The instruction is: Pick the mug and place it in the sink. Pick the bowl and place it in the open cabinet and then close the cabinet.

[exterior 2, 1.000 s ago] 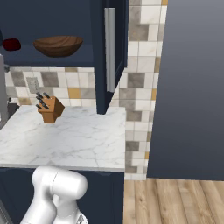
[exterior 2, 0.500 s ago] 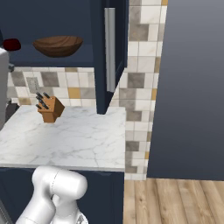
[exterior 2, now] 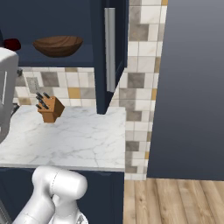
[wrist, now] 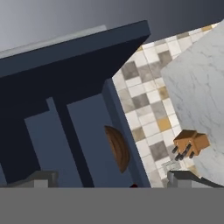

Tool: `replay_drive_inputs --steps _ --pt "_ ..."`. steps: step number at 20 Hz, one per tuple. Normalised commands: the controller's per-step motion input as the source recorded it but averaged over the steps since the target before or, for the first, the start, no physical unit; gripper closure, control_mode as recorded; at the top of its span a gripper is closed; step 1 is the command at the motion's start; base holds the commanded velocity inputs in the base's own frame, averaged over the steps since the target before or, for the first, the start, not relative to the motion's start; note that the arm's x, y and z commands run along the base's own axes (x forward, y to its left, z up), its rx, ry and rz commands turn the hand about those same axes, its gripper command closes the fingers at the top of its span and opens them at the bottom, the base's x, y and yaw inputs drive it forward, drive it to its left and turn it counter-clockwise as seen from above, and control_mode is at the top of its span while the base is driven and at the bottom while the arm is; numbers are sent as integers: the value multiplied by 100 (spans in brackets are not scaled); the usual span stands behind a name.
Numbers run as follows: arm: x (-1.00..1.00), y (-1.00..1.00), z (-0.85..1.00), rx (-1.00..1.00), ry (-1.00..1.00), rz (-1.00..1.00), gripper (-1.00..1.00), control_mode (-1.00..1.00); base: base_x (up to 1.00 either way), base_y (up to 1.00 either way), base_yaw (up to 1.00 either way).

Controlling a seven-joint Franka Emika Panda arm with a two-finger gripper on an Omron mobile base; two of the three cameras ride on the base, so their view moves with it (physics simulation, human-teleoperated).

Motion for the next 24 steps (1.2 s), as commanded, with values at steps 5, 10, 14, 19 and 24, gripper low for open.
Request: replay_drive_inputs --steps 5,10,14,19,24 --pt "-17 -7 0 0 0 0 -100 -100 0 0 0" --pt "-4 -31 0 2 0 1 -100 -100 0 0 0" --pt "0 -57 0 7 0 5 -100 -100 0 0 0" --pt "-2 -53 0 5 0 7 -100 -100 0 0 0" --pt "-2 -51 0 6 0 6 -100 -100 0 0 0"
